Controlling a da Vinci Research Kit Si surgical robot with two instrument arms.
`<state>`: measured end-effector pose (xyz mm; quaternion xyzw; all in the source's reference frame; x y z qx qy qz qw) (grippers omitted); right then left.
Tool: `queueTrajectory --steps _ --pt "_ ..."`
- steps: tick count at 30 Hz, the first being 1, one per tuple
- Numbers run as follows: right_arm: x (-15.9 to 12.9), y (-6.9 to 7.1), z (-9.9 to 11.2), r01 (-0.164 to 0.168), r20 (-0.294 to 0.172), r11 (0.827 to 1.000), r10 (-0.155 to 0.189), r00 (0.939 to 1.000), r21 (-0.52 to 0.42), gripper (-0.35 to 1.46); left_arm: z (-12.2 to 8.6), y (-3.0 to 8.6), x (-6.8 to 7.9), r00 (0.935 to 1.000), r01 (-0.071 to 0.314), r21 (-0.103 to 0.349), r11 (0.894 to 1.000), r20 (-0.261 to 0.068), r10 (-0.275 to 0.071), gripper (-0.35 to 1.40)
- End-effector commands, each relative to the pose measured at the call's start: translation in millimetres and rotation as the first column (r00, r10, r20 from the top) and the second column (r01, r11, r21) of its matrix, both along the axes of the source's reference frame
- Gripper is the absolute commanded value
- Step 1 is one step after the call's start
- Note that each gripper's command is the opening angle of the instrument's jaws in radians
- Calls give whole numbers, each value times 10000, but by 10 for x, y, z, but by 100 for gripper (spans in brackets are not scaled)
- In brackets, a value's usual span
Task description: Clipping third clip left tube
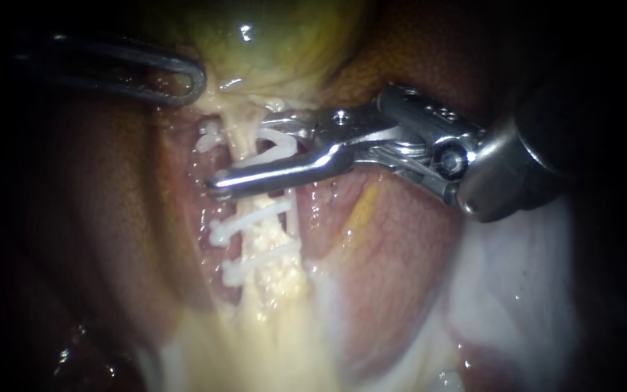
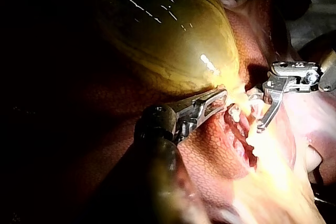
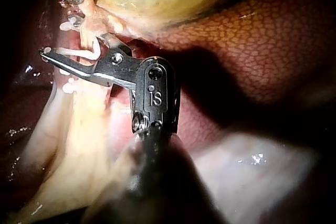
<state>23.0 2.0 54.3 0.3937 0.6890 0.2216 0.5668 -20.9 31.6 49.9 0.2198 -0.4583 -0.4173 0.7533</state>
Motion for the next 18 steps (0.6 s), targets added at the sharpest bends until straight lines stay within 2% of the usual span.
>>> queueTrajectory --steps 1,8,14,18 --pt "1 -1 -1 53 -26 10000 -53 10000 -5 41 0 0 0 10000 3 3 10000 -3 -3 -35" --pt "13 -7 -11 133 -97 9999 -133 9999 9 35 0 0 0 10000 3 3 10000 -3 -3 -35" --pt "7 1 -18 35 -44 10000 -34 10000 90 26 0 0 1 10000 0 3 10000 -2 0 -35" --pt "1 5 -16 -41 13 9999 41 10000 109 11 0 0 1 10000 -1 3 10000 -1 1 -35"
